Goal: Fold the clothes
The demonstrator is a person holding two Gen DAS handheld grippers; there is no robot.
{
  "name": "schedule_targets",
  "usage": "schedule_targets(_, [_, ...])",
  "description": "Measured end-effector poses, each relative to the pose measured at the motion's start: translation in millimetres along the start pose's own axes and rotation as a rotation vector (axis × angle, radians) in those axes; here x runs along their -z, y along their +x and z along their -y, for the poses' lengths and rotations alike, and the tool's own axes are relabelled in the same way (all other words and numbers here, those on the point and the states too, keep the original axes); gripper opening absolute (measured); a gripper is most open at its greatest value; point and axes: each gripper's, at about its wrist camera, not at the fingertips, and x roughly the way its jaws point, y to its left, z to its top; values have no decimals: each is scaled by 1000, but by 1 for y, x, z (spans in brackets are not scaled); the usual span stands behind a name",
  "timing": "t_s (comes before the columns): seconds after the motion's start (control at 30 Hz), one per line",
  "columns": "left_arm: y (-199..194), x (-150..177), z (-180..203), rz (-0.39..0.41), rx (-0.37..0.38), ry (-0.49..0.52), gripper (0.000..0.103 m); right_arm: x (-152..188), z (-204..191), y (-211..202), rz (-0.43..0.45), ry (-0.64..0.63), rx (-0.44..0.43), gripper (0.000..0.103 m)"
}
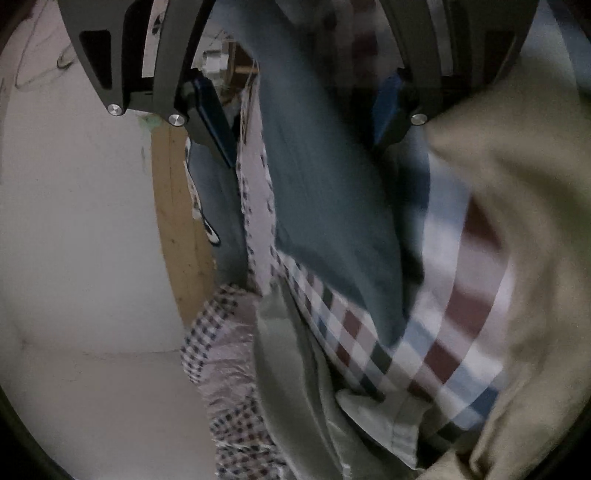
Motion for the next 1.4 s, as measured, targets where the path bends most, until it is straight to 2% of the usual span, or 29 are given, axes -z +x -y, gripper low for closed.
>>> schedule_targets(0.23, [27,-36,7,-26,-42,38,70,4,13,-10,9,66,-10,6])
schedule_targets(0.33, [32,-49,6,-25,-55,39,62,2,19,-9,11,89,-14,6])
schedule_targets(0.4, [33,-57,3,-25,-63,29,52,3,21,-8,9,97,-16,6])
schedule_targets(0.47, [36,-62,-2,-29,-74,19,32,4,21,-8,6,101,-21,6])
schedule_targets(0.53, [39,-66,-7,-33,-84,10,25,5,19,-9,-1,91,-30,6])
schedule_targets(0.6, [40,-68,-10,-30,-82,0,13,6,16,-8,-11,80,-41,6])
schedule_targets(0.83, [20,-58,17,20,-58,12,7,5,16,-20,6,80,-81,6])
schedule_targets(0.97, [-20,-44,55,72,-16,55,7,-3,29,-41,53,99,-112,6])
schedule_targets(1.1, [-84,-32,97,160,23,93,7,-25,43,-63,113,107,-117,6])
schedule_targets(1.17, [-117,-28,117,208,38,107,7,-40,52,-72,149,128,-150,6])
schedule_targets(1.27, [-173,-25,138,285,49,120,7,-67,65,-78,203,179,-233,6])
schedule_targets(1.4, [-268,-24,146,426,27,107,7,-115,69,-70,276,246,-403,7])
